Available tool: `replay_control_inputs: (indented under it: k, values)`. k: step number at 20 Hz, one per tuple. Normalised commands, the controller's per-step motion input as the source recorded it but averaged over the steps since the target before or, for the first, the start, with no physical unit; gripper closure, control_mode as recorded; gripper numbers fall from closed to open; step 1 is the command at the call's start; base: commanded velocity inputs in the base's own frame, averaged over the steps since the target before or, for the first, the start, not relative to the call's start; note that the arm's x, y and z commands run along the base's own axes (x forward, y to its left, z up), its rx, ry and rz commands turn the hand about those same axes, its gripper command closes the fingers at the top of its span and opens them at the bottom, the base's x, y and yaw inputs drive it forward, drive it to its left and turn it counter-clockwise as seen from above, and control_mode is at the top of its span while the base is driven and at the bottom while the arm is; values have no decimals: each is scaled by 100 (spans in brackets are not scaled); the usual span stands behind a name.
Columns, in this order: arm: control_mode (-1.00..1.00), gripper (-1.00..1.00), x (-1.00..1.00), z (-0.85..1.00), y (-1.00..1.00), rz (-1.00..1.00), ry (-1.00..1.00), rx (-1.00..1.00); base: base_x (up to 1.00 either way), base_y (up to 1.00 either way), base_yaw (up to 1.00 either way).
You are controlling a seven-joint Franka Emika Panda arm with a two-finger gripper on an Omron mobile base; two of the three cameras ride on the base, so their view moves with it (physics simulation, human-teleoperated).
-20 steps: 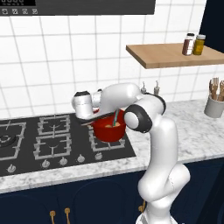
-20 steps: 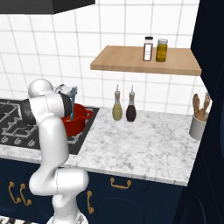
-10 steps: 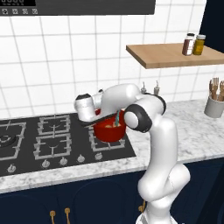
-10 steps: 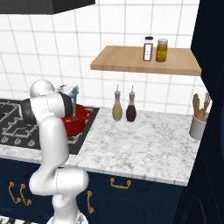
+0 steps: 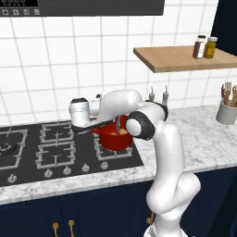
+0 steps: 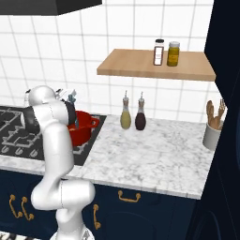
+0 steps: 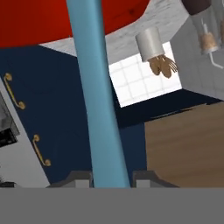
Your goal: Put the potato and potato in the pot. Retrieve the spatula and lightly stir the vegetables in the pot.
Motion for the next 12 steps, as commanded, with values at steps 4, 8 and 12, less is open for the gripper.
replay_control_inputs:
  k: [4, 8, 12]
  values:
    - [-100, 100, -3, 16, 1, -1, -18, 12, 0, 0, 0]
    - [-100, 100, -17, -9, 0, 0, -12, 12, 0, 0, 0]
    - [-100, 100, -20, -71, 0, 0, 0, 13, 0, 0, 0]
